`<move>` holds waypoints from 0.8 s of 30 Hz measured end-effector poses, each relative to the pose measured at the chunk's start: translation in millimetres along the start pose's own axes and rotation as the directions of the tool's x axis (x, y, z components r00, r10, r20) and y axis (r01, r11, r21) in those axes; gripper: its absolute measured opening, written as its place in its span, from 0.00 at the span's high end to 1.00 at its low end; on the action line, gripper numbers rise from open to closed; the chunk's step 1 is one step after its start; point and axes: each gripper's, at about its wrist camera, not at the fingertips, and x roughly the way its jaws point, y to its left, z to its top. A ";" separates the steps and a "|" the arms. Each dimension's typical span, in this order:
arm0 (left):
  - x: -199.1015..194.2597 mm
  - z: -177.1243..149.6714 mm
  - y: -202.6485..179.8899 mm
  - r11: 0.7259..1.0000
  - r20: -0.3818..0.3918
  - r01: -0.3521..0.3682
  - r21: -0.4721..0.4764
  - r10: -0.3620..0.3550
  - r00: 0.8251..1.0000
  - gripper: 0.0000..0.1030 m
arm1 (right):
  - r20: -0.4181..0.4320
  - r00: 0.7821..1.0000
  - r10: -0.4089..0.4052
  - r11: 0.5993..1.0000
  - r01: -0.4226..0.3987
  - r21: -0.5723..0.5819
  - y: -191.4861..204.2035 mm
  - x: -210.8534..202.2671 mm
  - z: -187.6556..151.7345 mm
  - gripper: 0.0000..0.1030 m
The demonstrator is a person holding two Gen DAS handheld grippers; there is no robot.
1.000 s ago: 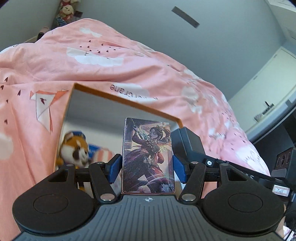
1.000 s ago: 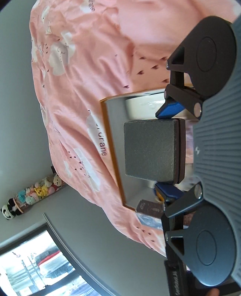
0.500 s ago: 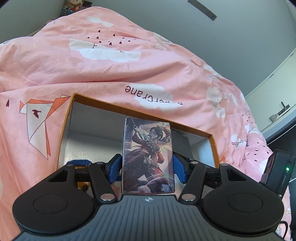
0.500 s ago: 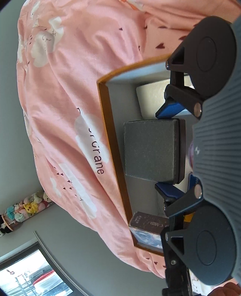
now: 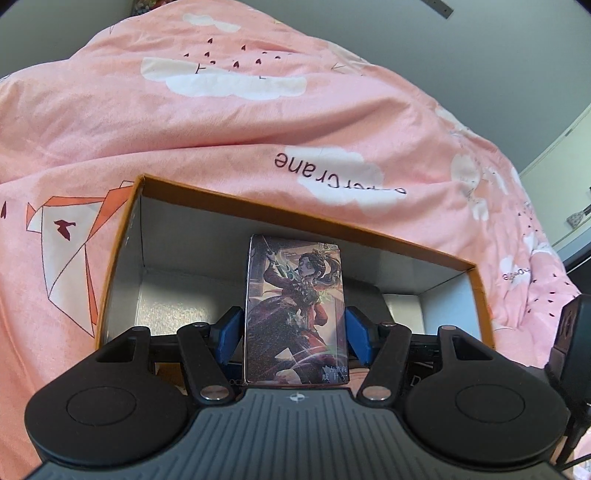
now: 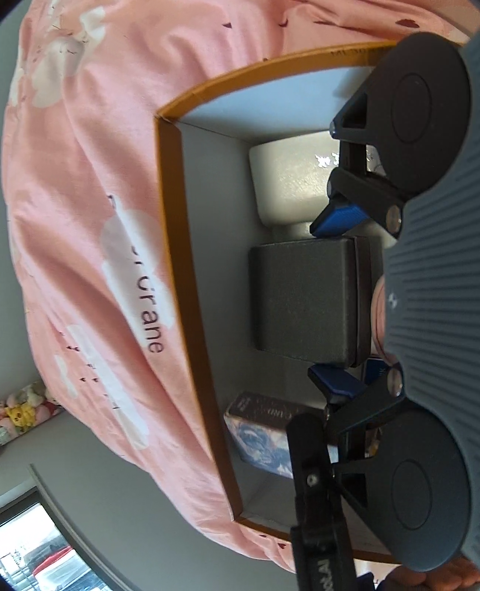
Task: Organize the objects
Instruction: 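Lower the black case into the box, open right gripper while left lowers the card in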
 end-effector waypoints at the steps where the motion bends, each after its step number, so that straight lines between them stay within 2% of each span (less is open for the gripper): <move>1: 1.8 0.5 0.2 1.000 -0.002 -0.008 0.000 0.008 1.000 0.33 | -0.010 1.000 -0.005 1.000 0.005 0.002 -0.7 1.6 0.2 0.25; 6: 11.7 1.3 2.2 0.999 -0.032 -0.051 0.000 0.051 0.998 0.33 | -0.009 1.000 0.003 1.000 -0.003 -0.013 -0.5 -0.4 0.1 0.23; 11: 18.9 2.8 2.0 0.998 -0.056 -0.068 0.002 0.068 0.996 0.33 | 0.019 0.999 -0.030 0.997 0.031 -0.064 0.6 -10.8 -0.2 0.22; 14: 27.3 3.8 -1.4 0.995 -0.084 -0.099 0.028 0.101 0.991 0.33 | 0.013 1.000 -0.024 0.999 0.024 -0.040 -5.2 -17.2 -0.1 0.41; 20: 44.9 3.4 -6.2 0.990 -0.140 -0.132 0.044 0.137 0.981 0.33 | 0.025 0.999 -0.045 0.997 0.047 -0.066 -8.3 -24.1 -2.7 0.48; 24: 54.0 4.5 -4.9 0.994 -0.179 -0.104 0.015 0.105 0.978 0.33 | 0.027 0.998 -0.055 0.995 0.057 -0.080 -9.1 -22.8 -5.9 0.50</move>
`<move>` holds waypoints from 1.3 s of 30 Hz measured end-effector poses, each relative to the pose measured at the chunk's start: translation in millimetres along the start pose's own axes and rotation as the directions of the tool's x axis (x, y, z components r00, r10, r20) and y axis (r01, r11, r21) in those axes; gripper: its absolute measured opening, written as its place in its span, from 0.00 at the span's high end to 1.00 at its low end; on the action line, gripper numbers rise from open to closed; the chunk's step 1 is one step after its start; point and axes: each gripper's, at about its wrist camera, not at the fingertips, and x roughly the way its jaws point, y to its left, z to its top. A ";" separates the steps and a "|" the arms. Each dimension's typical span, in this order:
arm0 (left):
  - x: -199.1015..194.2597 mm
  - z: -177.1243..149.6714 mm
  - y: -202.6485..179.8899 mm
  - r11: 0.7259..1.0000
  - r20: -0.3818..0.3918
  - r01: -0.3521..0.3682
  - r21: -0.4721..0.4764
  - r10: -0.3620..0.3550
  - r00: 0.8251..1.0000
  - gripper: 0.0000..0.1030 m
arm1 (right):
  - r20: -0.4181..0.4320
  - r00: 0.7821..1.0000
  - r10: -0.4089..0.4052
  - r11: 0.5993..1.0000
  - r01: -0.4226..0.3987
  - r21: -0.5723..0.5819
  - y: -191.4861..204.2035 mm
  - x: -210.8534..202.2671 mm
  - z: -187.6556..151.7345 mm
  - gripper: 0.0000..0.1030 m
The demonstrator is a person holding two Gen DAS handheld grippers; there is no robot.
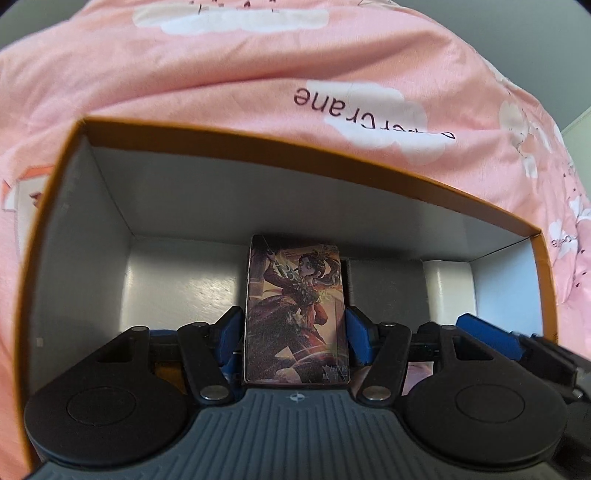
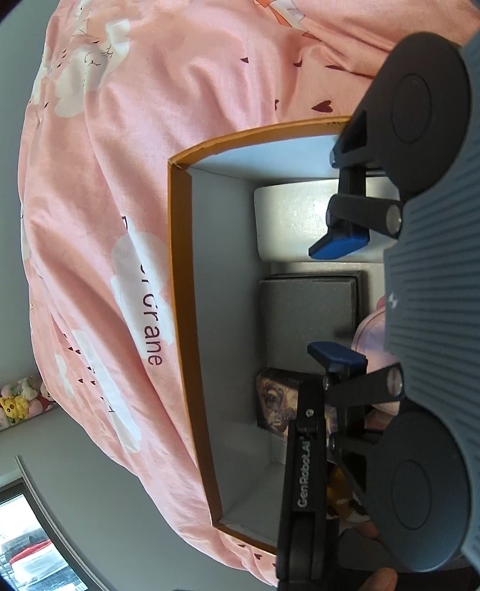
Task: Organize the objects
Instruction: 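Lower the black case into the box, open right gripper while left lowers the card in, then withdraw both grippers and grasp the orange crocheted fruit with the left gripper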
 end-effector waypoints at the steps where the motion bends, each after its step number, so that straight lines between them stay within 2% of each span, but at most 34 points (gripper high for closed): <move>1: 0.9 0.2 0.4 1.000 -0.006 0.010 0.000 -0.010 1.000 0.33 | 0.002 1.000 -0.002 1.000 0.002 -0.005 0.6 -0.1 -0.7 0.50; 5: -3.9 0.6 3.8 0.999 0.008 0.047 0.012 -0.047 0.999 0.28 | 0.002 1.000 -0.008 0.999 0.008 -0.037 2.8 -0.2 -3.4 0.51; 8: -13.6 -0.1 8.2 0.999 0.037 0.049 0.010 -0.050 0.998 0.27 | 0.003 1.000 -0.018 0.999 0.018 -0.044 1.7 -0.6 -4.4 0.59; 10: -17.4 0.2 9.8 0.999 0.036 0.034 0.026 -0.035 0.999 0.33 | 0.001 1.000 -0.026 0.998 0.026 -0.053 1.5 -0.6 -5.0 0.65; 12: -18.5 0.7 11.0 0.999 0.023 0.023 0.034 -0.024 0.999 0.52 | -0.004 1.000 -0.029 0.998 0.028 -0.056 0.4 -0.1 -5.5 0.69; 17: -12.0 1.4 8.4 0.998 -0.011 0.039 0.046 -0.038 0.999 0.66 | -0.014 0.999 -0.039 0.997 0.038 -0.062 0.2 2.0 -6.7 0.73; 26: -14.6 -3.5 8.8 0.997 -0.003 0.070 0.042 -0.070 0.998 0.66 | 0.007 0.999 -0.033 0.997 0.033 -0.071 1.1 -2.3 -9.0 0.74; 32: -53.4 -19.6 -7.9 0.986 0.123 -0.013 0.166 -0.008 0.992 0.56 | 0.094 0.995 -0.014 0.993 0.025 -0.117 12.7 -31.7 -14.1 0.72; 36: -81.5 -33.9 -14.3 0.978 0.199 -0.034 0.205 -0.008 0.980 0.47 | 0.152 0.988 0.000 0.990 0.022 -0.141 20.2 -56.9 -19.9 0.69; 39: -99.2 -45.1 -18.3 0.973 0.235 -0.030 0.230 -0.026 0.972 0.43 | 0.189 0.982 0.008 0.988 0.021 -0.154 25.8 -75.4 -27.2 0.62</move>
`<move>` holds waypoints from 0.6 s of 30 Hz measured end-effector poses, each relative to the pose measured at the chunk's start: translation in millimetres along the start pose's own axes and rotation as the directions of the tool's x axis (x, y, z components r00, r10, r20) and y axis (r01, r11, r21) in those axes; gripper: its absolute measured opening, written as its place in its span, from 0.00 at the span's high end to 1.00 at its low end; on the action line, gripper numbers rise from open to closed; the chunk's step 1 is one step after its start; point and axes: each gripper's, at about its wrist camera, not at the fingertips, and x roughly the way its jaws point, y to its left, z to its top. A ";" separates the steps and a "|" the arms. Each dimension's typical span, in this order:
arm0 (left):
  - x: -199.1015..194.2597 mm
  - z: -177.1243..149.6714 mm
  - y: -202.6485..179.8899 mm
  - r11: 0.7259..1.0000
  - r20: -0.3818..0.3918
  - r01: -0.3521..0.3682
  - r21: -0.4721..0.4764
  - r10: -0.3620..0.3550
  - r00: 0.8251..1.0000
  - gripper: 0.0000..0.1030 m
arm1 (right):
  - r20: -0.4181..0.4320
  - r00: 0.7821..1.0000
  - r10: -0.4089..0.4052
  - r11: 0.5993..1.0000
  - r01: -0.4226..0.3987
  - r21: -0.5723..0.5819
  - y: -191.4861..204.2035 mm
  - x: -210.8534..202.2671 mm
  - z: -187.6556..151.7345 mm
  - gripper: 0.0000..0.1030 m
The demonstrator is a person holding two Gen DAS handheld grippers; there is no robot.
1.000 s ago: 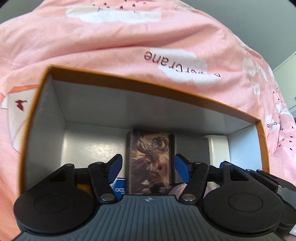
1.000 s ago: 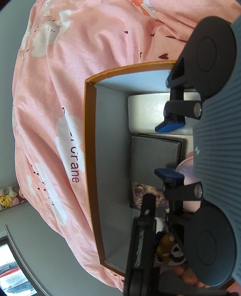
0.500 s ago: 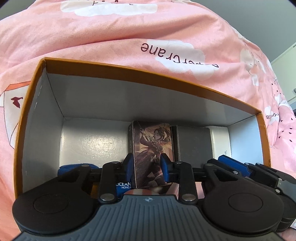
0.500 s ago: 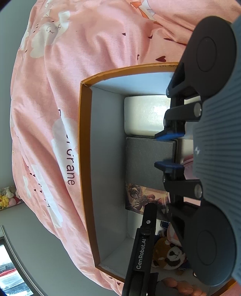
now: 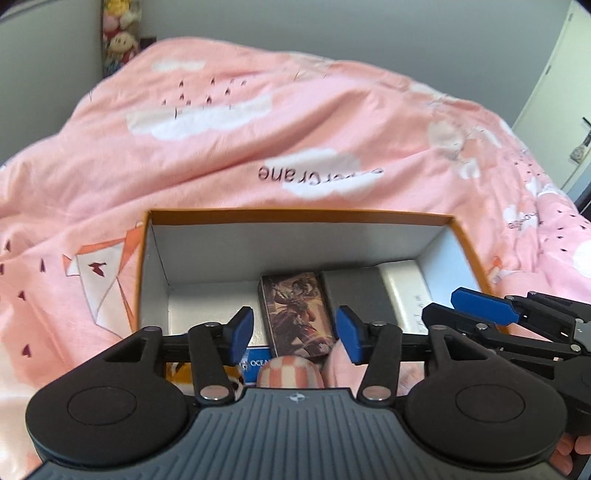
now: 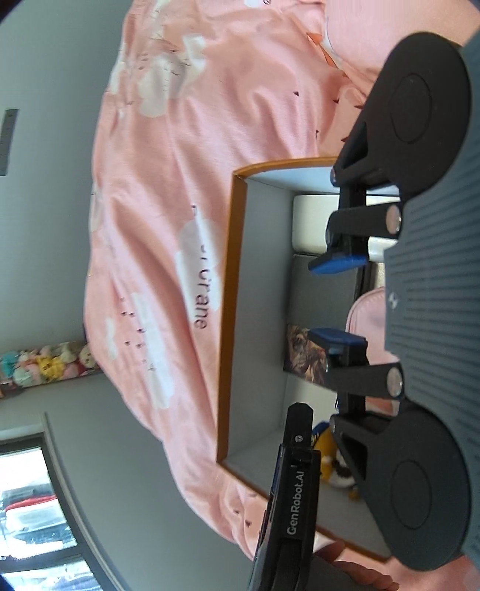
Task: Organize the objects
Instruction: 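Withdraw both grippers and grasp the orange crocheted fruit with the left gripper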
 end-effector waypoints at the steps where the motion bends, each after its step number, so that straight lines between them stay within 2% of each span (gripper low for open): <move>1: -6.8 -2.6 -2.2 1.000 0.011 0.001 0.011 -0.001 1.000 0.43 | 0.013 1.000 0.004 1.000 -0.004 -0.002 2.0 -7.0 -1.4 0.60; 3: -21.3 -8.1 -7.2 1.000 0.041 -0.009 0.028 0.008 0.999 0.43 | 0.037 0.999 0.013 1.000 -0.013 -0.005 6.7 -20.7 -6.0 0.59; 5: -38.2 -15.9 -11.6 0.998 0.090 -0.031 0.048 0.027 0.996 0.43 | 0.063 0.998 0.024 1.000 -0.024 -0.010 13.3 -35.1 -12.3 0.47; 7: -56.1 -24.0 -15.2 0.995 0.154 -0.062 0.077 0.050 0.987 0.43 | 0.114 0.993 0.032 0.999 -0.031 -0.006 19.7 -52.5 -20.8 0.42; 12: -96.6 -51.6 -13.3 0.986 0.250 -0.121 0.116 0.089 0.964 0.43 | 0.210 0.974 0.079 0.997 -0.079 -0.011 37.4 -92.7 -41.4 0.36; 16: -113.4 -76.6 -5.0 0.985 0.243 -0.134 0.108 0.105 0.964 0.43 | 0.223 0.968 0.116 0.993 -0.118 -0.003 49.7 -109.0 -58.5 0.36; 18: -112.3 -88.8 -1.9 0.984 0.183 -0.140 0.108 0.119 0.976 0.43 | 0.212 0.969 0.129 0.991 -0.131 -0.002 54.7 -111.2 -67.9 0.35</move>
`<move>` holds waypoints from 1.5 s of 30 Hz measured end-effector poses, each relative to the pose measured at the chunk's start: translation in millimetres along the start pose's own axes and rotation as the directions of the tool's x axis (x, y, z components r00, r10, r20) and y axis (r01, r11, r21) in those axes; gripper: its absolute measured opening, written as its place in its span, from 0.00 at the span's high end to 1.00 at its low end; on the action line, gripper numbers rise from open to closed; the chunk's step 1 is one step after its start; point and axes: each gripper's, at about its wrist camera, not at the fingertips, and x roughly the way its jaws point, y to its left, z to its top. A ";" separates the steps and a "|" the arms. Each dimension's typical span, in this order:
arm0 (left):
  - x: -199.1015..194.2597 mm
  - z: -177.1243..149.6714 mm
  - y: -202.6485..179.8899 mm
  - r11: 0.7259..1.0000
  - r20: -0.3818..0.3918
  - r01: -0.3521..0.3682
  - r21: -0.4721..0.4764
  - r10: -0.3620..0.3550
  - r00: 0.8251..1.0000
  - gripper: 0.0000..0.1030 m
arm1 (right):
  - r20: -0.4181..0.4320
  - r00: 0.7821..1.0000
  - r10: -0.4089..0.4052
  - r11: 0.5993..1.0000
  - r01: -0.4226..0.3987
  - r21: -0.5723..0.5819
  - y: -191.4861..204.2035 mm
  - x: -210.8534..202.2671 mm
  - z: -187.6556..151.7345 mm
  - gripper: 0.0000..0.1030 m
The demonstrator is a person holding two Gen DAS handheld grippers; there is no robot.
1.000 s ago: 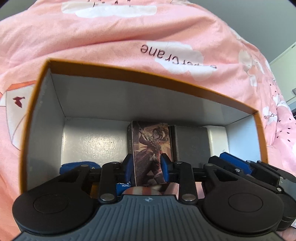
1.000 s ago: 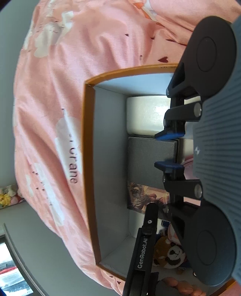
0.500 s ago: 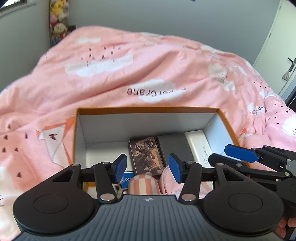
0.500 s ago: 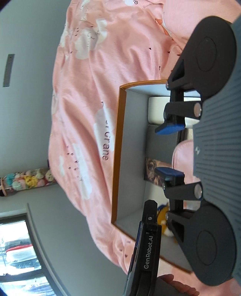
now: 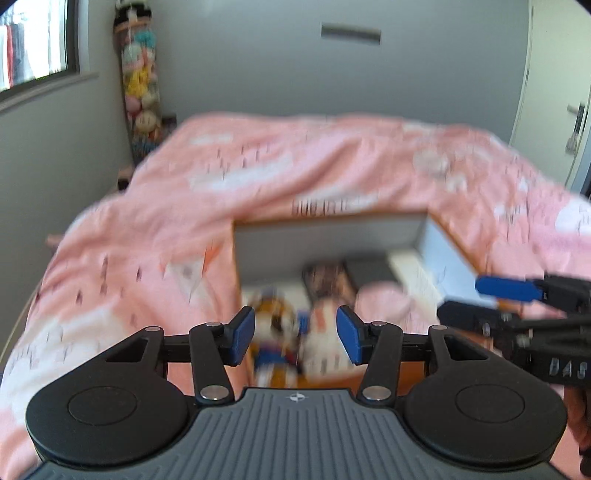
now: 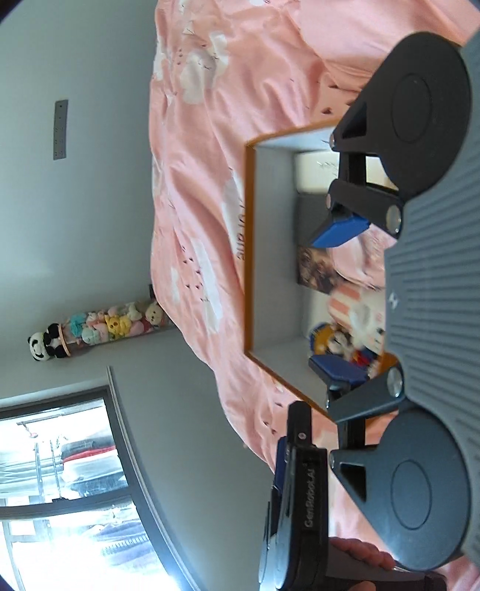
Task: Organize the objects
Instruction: 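Withdraw both grippers and grasp the orange crocheted fruit with the left gripper, then grasp the yellow tape measure with the right gripper while the left gripper holds the fruit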
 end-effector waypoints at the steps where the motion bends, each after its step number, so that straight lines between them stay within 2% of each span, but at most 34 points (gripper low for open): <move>1: 1.1 -6.9 1.0 1.000 -0.030 -0.001 -0.012 0.001 1.000 0.43 | -0.013 1.000 0.007 1.000 -0.006 0.008 1.6 -0.6 -5.4 0.35; 4: 9.9 -31.1 3.4 0.999 -0.123 -0.002 -0.042 -0.003 0.992 0.44 | -0.068 0.997 0.045 0.996 -0.040 0.079 -1.3 5.7 -22.0 0.35; 6: 17.9 -48.1 0.4 0.999 -0.167 -0.033 -0.005 0.031 0.985 0.47 | -0.106 0.992 0.065 0.992 -0.053 0.115 -2.4 11.9 -33.7 0.36; 8: 26.8 -62.9 -3.2 0.997 -0.204 -0.064 0.042 0.071 0.976 0.52 | -0.134 0.989 0.060 0.994 -0.046 0.103 1.7 17.5 -44.8 0.39; 11: 35.4 -79.3 -2.7 0.994 -0.231 -0.081 0.068 0.095 0.968 0.55 | -0.177 0.982 0.063 0.996 -0.051 0.075 9.7 26.7 -59.4 0.45; 15: 43.6 -92.0 -4.3 0.989 -0.242 -0.095 0.110 0.119 0.963 0.56 | -0.220 0.973 0.072 0.997 -0.060 0.058 16.5 37.9 -72.4 0.46; 20: 50.8 -97.5 -9.4 0.992 -0.260 -0.052 0.111 0.080 0.962 0.56 | -0.257 0.964 0.067 0.997 -0.058 0.043 20.6 47.3 -80.2 0.46; 28: 54.5 -99.8 -4.6 0.994 -0.254 -0.054 0.092 0.076 0.964 0.58 | -0.307 0.950 0.057 0.998 -0.044 0.052 18.7 58.0 -86.9 0.46; 31: 41.6 -98.1 -2.7 0.993 -0.200 -0.093 0.079 0.107 0.974 0.59 | -0.319 0.945 0.069 0.997 -0.057 0.048 22.4 62.4 -86.9 0.46; 37: 19.5 -81.9 15.3 0.994 -0.126 -0.109 -0.029 0.104 0.987 0.59 | -0.359 0.930 0.078 0.997 -0.073 0.027 33.1 79.2 -87.7 0.46; 41: 20.3 -78.6 22.0 0.993 -0.125 -0.104 -0.063 0.096 0.987 0.59 | -0.387 0.916 0.108 0.994 -0.112 0.012 45.6 91.5 -88.2 0.43; 45: 21.1 -78.5 28.7 0.991 -0.133 -0.101 -0.083 0.090 0.987 0.59 | -0.430 0.898 0.097 0.994 -0.112 -0.010 56.1 107.3 -90.3 0.39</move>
